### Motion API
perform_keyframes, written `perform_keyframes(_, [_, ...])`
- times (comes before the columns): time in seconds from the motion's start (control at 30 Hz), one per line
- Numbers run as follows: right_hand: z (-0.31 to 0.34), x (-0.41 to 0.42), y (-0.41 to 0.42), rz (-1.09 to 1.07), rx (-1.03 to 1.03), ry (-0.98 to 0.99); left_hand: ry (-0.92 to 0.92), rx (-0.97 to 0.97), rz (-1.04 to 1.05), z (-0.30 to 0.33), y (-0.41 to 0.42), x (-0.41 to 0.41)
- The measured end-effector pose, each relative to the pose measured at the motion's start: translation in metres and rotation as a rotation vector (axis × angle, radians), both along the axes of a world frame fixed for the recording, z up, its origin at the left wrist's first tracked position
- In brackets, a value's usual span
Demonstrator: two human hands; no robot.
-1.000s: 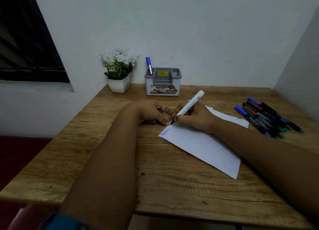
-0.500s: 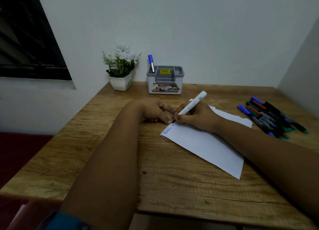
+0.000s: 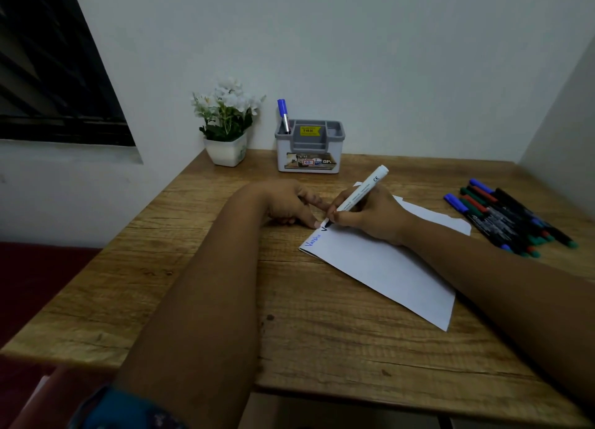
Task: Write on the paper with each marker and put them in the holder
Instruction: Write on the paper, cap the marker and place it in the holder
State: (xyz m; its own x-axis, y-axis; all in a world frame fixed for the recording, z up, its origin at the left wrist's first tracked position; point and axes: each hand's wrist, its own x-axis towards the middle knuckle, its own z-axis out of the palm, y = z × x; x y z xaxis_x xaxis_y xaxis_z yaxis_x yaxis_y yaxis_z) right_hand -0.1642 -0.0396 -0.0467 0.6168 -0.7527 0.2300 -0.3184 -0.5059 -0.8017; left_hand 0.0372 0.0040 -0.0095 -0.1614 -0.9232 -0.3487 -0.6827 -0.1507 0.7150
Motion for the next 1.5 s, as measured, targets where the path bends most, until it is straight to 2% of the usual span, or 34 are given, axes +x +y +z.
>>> perform_keyframes(0.63, [0.002,0.001,0.002,-0.049,-0.039,0.0,-0.015,-0.004,-0.016,0.0,-0.002,0.001])
perform_keyframes(0.8, [0.002,-0.001,-0.006,-0.138,0.041,-0.077,-0.025,0.005,-0.027,0.0,-0.003,0.002])
perform_keyframes(1.13, [0.001,-0.003,-0.006,-0.07,-0.068,0.007,0.088,-0.089,0.099,-0.01,-0.004,-0.004])
perform_keyframes(1.5, [0.003,-0.004,-0.006,-0.076,-0.025,-0.028,0.063,-0.092,0.109,-0.007,-0.004,-0.006])
